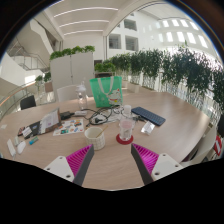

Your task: Pour water

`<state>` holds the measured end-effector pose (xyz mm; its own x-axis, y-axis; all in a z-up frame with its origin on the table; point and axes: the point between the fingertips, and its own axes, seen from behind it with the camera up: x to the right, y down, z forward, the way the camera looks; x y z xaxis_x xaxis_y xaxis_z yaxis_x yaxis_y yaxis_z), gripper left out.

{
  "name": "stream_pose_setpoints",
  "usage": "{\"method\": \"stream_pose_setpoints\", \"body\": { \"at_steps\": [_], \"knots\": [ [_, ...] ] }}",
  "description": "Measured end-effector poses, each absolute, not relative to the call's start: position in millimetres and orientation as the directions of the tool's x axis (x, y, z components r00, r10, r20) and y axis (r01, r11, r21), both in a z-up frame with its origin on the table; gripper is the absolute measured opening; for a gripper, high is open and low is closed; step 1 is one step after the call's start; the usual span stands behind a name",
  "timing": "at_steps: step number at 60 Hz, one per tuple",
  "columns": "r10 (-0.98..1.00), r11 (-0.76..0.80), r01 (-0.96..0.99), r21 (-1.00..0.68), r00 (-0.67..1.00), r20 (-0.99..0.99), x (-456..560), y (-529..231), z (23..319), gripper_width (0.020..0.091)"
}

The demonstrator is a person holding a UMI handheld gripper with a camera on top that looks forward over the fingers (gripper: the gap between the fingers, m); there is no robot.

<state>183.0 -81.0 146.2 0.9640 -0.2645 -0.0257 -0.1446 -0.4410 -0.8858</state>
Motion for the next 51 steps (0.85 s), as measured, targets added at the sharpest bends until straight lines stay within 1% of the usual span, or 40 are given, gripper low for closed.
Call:
{"method": "stream_pose_setpoints", "body": {
  "at_steps": [7, 13, 23, 29, 38, 44, 51],
  "knots": [
    [-0.233, -0.451, -0.097, -0.887, 0.972, 0.012, 105.6, -142.6, 193.7, 0.0833],
    [-0.185, -0.441, -0.072, -0.895, 0.983, 0.013, 42.3, -183.7, 225.7, 0.0838],
    [-0.139, -0.428, -0.058, -0.902, 0.99, 0.003, -34.1, -236.9, 266.5, 0.0837],
    [-0.127, -0.428, -0.061, -0.902, 0.992, -0.007, -54.6, -259.2, 281.3, 0.0839],
    [-0.111, -0.426, -0.008, -0.905, 0.993, 0.044, -52.4, -283.9, 293.3, 0.0838],
    [-0.12, -0.438, -0.039, -0.898, 0.993, 0.015, -33.2, -291.2, 289.2, 0.084],
    [-0.111, -0.433, -0.109, -0.895, 0.992, -0.068, -12.0, -290.4, 281.1, 0.0841]
  ]
}}
